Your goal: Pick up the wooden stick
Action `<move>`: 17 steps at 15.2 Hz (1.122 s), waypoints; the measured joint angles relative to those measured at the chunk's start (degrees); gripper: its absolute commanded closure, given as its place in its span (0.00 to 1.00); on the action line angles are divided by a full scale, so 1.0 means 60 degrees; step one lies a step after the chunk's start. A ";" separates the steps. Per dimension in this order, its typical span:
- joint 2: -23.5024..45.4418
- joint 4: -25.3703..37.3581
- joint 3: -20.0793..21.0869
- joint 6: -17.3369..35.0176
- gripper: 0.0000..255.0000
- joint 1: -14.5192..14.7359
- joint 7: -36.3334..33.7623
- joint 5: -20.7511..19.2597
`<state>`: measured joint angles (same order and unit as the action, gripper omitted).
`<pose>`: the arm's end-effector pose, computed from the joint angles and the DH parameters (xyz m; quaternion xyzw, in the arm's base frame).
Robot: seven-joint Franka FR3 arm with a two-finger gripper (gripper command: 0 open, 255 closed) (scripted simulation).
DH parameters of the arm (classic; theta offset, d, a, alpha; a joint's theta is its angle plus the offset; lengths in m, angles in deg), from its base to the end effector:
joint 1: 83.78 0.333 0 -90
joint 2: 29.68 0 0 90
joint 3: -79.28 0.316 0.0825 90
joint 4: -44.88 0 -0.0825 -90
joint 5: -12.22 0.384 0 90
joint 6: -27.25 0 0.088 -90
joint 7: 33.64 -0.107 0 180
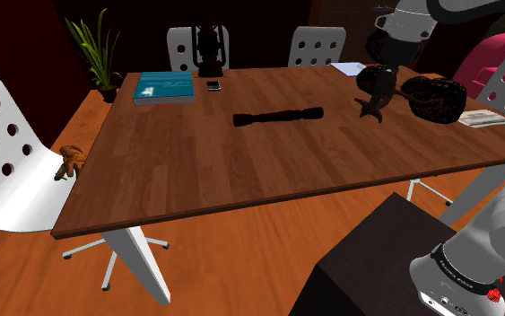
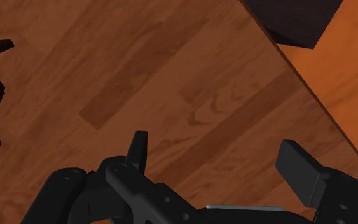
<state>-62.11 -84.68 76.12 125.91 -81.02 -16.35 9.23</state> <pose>0.3825 -0.0113 0.5732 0.9879 0.1544 0.0113 0.0129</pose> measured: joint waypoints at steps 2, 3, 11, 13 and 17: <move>0.0730 0.0407 -0.0227 0.0288 0.00 0.0122 0.0665 -0.0009; 0.1194 0.0693 -0.0336 0.0451 0.00 0.0185 0.0999 0.0004; 0.4128 0.2645 -0.0817 0.1195 0.00 0.0600 0.3546 0.0402; 0.4881 0.3207 -0.0842 0.1312 0.00 0.0661 0.4147 0.0551; 0.6535 0.4770 -0.0796 0.1250 0.00 0.0697 0.5320 0.0859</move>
<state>-22.89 -56.06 71.34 133.40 -76.84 15.57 14.39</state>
